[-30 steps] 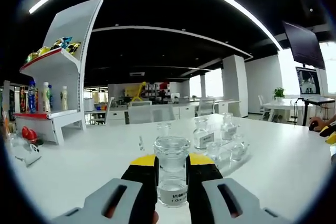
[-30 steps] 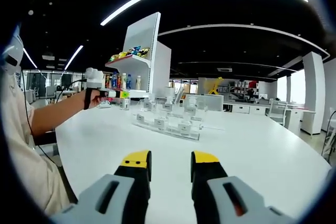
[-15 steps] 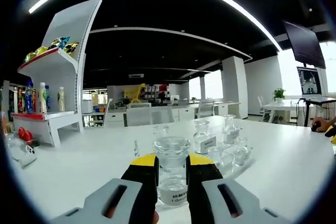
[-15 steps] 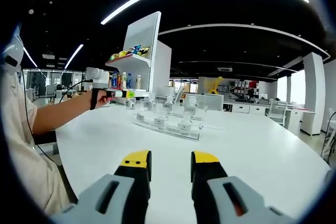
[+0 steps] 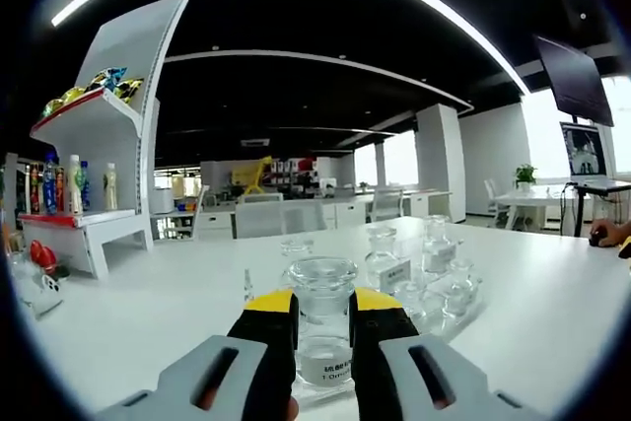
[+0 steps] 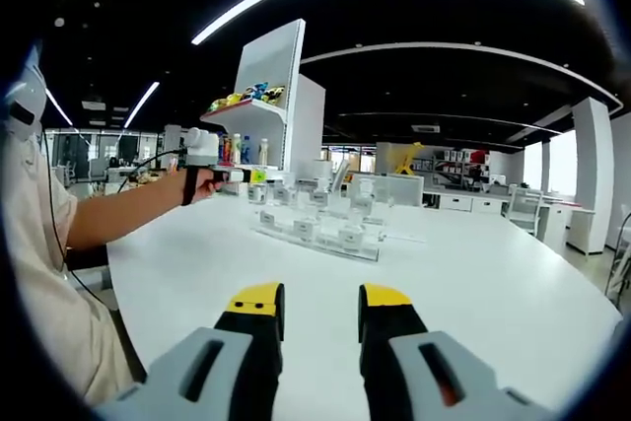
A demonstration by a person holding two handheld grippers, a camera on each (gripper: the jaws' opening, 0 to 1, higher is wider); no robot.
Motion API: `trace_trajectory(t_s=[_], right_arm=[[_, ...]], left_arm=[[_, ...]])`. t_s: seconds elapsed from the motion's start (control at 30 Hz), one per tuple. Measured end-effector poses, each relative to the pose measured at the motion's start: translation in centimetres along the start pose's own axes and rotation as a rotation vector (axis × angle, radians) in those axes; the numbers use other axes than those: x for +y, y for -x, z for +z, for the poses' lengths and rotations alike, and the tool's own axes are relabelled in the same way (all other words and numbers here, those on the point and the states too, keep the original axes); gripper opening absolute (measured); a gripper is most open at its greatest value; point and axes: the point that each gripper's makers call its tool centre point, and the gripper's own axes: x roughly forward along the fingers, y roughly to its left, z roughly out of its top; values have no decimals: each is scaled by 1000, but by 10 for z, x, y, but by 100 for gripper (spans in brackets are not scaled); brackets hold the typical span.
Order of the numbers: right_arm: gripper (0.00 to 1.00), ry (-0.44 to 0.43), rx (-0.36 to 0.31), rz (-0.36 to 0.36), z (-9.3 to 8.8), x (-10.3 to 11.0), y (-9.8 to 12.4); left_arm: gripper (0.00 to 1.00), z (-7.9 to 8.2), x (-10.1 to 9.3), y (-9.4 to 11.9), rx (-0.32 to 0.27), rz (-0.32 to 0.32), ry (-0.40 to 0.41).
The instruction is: Identify the label on the chemical reagent bottle, grasp the chemical reagent bottle, and place it in the designated position on the reagent rack
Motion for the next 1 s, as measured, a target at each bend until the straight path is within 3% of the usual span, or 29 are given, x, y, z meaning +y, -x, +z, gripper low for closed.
trace_trajectory(t_s=[0.2, 0.37, 0.67, 1.0], right_arm=[[30, -3, 5, 2, 0, 1, -1], [30, -7, 3, 5, 2, 2, -2], [30, -13, 7, 5, 0, 1, -5], [30, -17, 10, 4, -2, -2, -7]], left_arm=[[21, 1, 2, -12, -34, 0, -1], [21, -5, 3, -20, -23, 0, -1], [21, -6, 17, -36, -62, 36, 11], [21, -15, 19, -51, -62, 28, 21]])
